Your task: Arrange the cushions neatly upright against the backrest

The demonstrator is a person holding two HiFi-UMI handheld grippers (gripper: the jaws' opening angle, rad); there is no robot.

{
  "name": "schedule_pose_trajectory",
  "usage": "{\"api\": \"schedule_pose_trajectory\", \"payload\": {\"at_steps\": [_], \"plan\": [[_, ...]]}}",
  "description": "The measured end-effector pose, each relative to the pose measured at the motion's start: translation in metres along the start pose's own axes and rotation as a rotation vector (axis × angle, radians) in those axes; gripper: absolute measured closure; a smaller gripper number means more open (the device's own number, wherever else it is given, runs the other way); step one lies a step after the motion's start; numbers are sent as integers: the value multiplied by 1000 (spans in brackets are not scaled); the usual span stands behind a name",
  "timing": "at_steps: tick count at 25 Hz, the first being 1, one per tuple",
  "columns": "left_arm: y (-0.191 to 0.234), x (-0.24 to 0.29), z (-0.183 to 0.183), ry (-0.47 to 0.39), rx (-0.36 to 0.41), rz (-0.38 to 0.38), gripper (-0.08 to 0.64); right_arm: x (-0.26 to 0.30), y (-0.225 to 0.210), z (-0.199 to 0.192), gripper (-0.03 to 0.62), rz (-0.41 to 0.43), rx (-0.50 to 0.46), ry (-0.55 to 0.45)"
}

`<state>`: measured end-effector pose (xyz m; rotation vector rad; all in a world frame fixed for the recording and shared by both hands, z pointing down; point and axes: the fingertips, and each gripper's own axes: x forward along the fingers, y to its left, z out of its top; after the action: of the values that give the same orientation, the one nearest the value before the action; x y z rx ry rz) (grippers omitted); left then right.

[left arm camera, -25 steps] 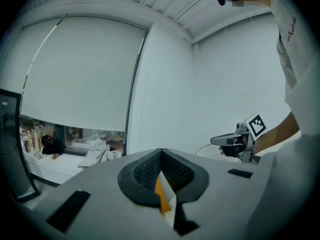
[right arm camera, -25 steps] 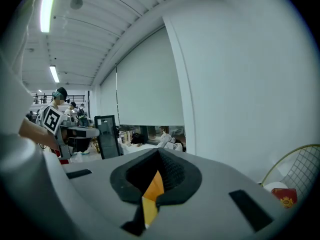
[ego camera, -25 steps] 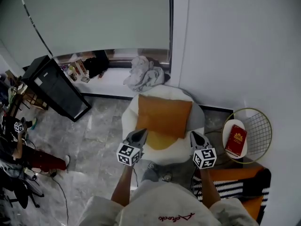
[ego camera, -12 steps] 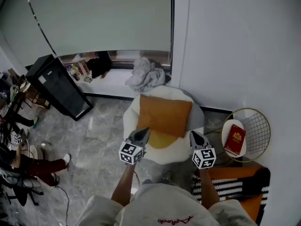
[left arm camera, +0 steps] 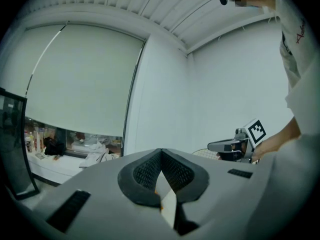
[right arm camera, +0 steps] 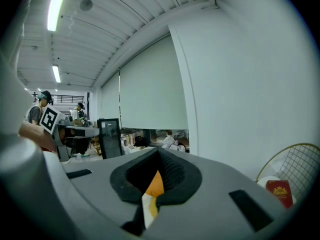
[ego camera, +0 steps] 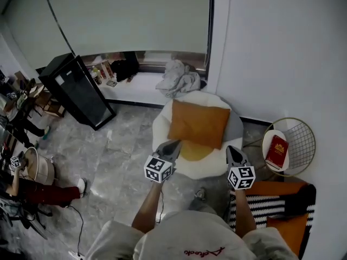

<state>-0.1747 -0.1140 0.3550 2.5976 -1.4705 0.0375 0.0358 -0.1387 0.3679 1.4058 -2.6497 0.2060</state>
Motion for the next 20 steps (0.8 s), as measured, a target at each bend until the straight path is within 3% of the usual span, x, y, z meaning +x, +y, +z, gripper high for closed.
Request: {"api": "schedule_pose_trajectory", "payload": {"at_steps": [9,20], "plan": [[-26,-94,-23,10,-46,-14,531,-69,84,-30,565,-23,27,28],[-63,-164,-68,49,-76,4,531,-128,135,-54,566,-29,27,34]]}}
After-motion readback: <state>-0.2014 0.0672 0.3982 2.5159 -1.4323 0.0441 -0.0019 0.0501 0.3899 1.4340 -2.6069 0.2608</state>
